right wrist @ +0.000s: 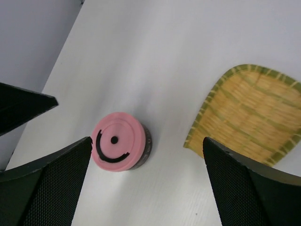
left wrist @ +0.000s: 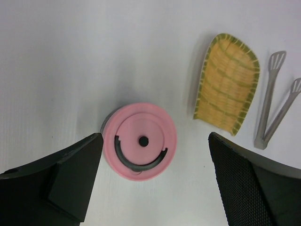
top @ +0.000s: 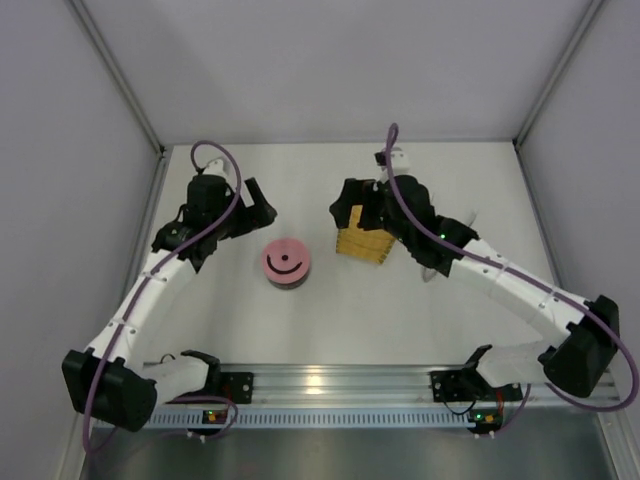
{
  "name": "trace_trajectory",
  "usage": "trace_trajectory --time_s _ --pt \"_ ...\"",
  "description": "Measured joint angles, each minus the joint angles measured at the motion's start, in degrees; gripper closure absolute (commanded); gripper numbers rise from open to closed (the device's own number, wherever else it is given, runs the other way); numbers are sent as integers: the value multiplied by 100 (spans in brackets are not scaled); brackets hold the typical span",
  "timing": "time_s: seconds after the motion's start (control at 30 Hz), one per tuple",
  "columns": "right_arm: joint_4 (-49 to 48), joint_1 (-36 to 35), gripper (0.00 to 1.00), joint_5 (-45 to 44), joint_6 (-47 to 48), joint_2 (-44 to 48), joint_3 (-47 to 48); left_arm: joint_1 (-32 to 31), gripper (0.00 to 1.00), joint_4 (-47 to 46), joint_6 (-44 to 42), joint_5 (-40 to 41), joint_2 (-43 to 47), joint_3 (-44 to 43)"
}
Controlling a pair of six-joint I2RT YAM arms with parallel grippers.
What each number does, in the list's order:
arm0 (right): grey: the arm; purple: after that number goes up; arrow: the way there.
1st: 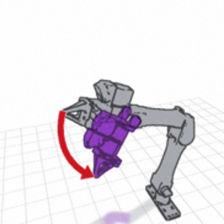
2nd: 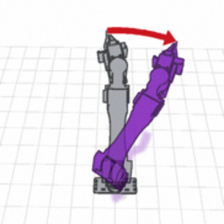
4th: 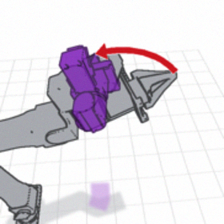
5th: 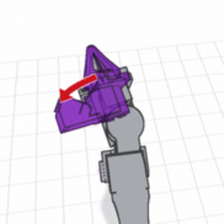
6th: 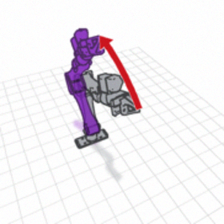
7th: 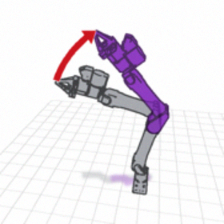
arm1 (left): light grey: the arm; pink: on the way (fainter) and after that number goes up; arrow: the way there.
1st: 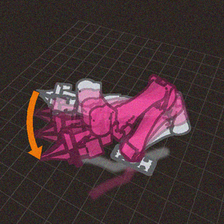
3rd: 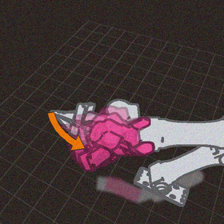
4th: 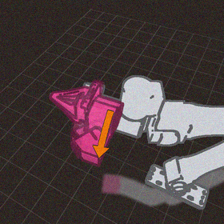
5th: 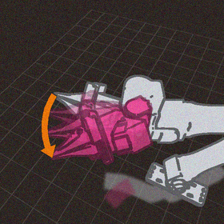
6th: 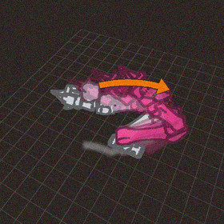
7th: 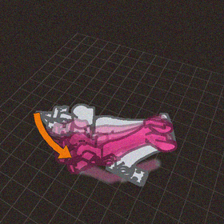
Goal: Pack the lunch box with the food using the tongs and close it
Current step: Reset both arms
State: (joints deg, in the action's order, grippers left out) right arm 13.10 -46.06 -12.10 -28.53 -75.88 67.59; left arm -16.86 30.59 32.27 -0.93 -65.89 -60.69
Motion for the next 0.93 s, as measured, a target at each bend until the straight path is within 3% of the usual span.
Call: trace_trajectory --time_s 0.27,0.5,0.67,0.93 --pt "372 846 1 -826 522 992 122 0 1 -111 -275 -42 -457 -1314" --pt "586 1292 1 -1226 903 914 1029 0 1 -216 -417 -96 -1300 -2365" --pt "695 1434 0 -1217 1064 649 1558 0 1 -249 -522 -101 -1480 -2682" --pt "916 1443 0 -1185 1285 546 1617 0 1 -243 -614 -122 -1539 -2835"
